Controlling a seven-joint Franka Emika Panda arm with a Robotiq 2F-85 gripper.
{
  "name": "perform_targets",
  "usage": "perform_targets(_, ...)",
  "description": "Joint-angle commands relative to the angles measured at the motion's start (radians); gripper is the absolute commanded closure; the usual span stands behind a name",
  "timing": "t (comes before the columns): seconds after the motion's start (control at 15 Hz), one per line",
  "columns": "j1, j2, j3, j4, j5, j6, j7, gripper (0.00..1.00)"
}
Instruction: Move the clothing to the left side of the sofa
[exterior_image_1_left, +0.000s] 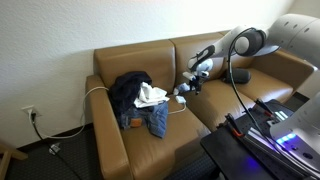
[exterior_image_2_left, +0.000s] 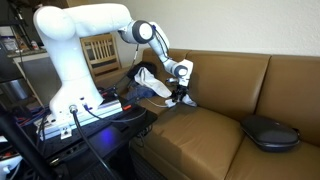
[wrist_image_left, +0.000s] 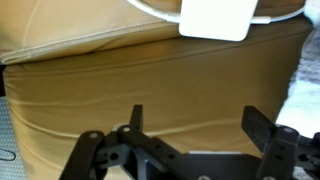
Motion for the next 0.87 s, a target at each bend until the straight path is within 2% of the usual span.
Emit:
perform_targets(0.0,-0.043,0.0,0.04,0.006,0.097,0.057,-0.077,0.0)
perform_targets(0.4,-0.065,0.0,0.051,0.004,0.22,0.162,-0.07,0.0)
perform_targets(0.53,-0.067,0.0,0.045,0.017,0.236,0.118,-0.047,0.0)
perform_targets(0.6,-0.046,0.0,0.025,0.013,0.22,0.13,-0.049,0.0)
perform_targets(0.8,-0.045,0.0,0.023,0.013,0.219,0.129,-0.048,0.0)
